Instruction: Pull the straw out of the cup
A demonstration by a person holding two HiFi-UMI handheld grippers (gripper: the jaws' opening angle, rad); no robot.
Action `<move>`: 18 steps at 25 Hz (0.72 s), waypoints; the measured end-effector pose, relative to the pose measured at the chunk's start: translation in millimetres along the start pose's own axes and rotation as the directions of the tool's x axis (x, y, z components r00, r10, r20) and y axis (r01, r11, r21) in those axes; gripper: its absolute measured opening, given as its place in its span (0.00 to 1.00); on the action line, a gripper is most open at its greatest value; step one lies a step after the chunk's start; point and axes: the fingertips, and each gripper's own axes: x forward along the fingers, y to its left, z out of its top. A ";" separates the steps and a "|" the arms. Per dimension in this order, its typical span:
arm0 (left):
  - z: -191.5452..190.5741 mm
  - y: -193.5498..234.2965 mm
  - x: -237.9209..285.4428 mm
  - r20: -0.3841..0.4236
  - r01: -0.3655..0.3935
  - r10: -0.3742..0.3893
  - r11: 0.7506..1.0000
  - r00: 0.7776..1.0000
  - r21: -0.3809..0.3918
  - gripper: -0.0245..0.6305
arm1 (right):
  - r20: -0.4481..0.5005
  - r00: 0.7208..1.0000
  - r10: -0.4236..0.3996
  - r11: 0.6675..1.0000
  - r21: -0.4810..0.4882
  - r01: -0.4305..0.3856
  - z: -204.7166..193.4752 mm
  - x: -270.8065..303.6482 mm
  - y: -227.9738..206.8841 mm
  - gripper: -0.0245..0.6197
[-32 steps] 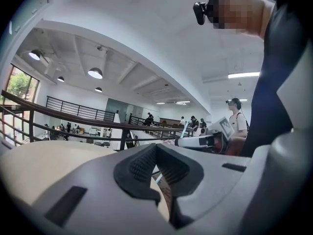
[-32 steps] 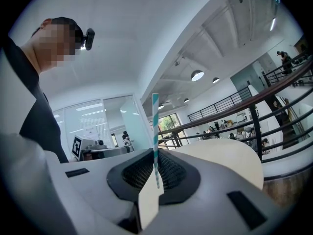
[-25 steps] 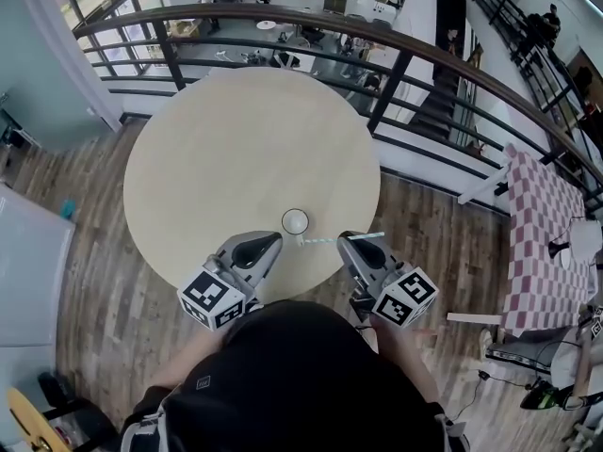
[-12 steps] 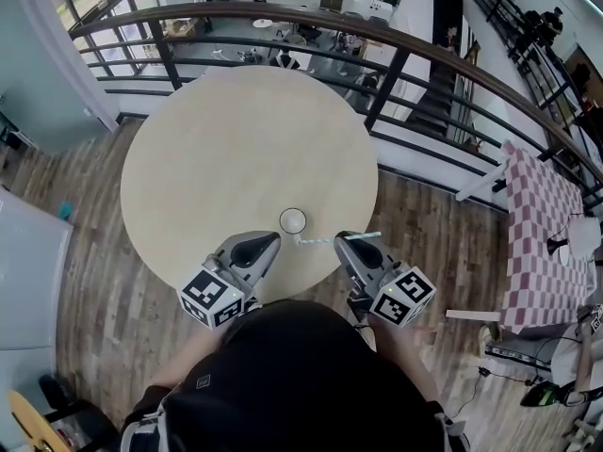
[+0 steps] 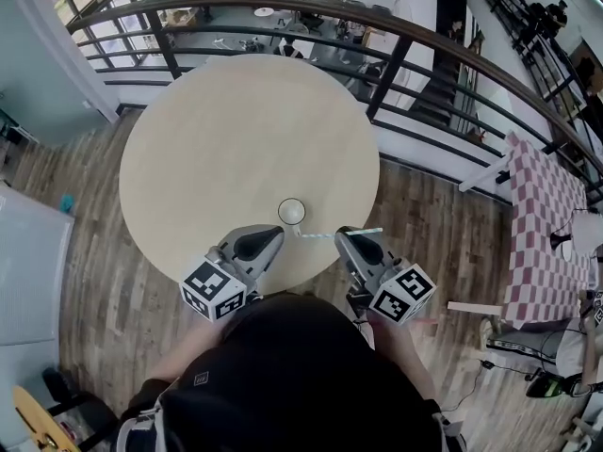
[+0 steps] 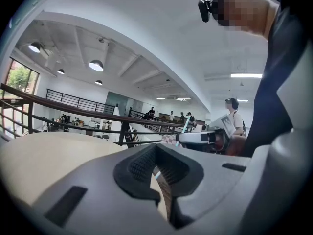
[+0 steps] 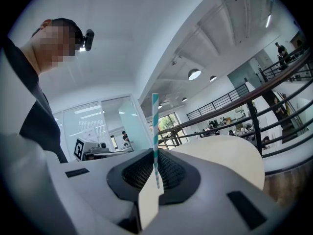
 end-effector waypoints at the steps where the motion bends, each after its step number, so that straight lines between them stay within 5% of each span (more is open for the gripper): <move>1: -1.4 0.2 -0.1 -0.007 0.003 -0.003 1.000 1.000 -0.005 0.05 | 0.001 1.000 0.001 1.000 0.005 -0.001 -1.0 0.9 1.0 0.10; 18: -32.1 -4.9 26.1 -0.071 0.026 -0.032 0.997 0.997 -0.076 0.05 | -0.064 0.998 0.007 0.997 0.081 -0.002 -35.0 3.7 -18.0 0.10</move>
